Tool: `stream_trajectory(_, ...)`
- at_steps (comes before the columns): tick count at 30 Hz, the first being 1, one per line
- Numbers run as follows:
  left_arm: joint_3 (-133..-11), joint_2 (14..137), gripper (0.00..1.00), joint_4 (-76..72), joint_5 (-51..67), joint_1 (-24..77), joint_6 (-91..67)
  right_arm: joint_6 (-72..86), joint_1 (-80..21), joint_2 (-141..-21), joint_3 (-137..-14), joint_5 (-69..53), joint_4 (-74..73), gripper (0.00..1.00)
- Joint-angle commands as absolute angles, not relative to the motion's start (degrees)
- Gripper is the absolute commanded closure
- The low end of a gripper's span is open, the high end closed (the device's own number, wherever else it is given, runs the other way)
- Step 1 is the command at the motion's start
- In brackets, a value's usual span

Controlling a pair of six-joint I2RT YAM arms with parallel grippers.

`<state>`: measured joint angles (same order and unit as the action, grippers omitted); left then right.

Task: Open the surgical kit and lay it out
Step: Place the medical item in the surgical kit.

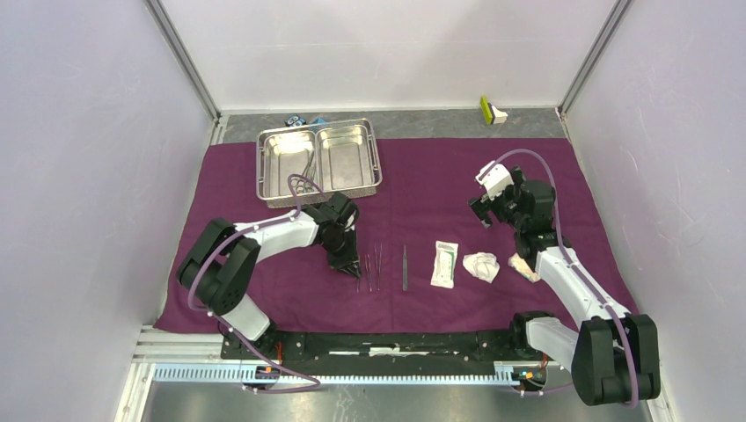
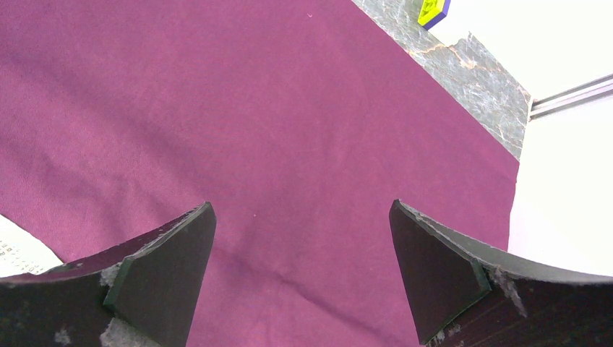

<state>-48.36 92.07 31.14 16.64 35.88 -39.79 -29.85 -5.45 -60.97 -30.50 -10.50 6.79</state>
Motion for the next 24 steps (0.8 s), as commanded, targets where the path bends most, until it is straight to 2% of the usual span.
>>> stream_trajectory(1, -48.2, 92.0, 0.82, 30.1, 16.9, 36.2, -41.7, -30.1, -5.2, -61.1, -30.8, -11.4, 8.1, 0.02)
stream_trajectory(18, -48.9, 91.0, 0.73, 30.5, 16.5, 36.2, -40.8, -30.1, -5.2, -61.6, -30.8, -11.4, 7.9, 0.02)
stream_trajectory(24, -49.6, 90.6, 0.67, 31.2, 16.4, 36.3, -40.5, -30.1, -5.2, -61.9, -30.8, -11.3, 7.8, 0.02)
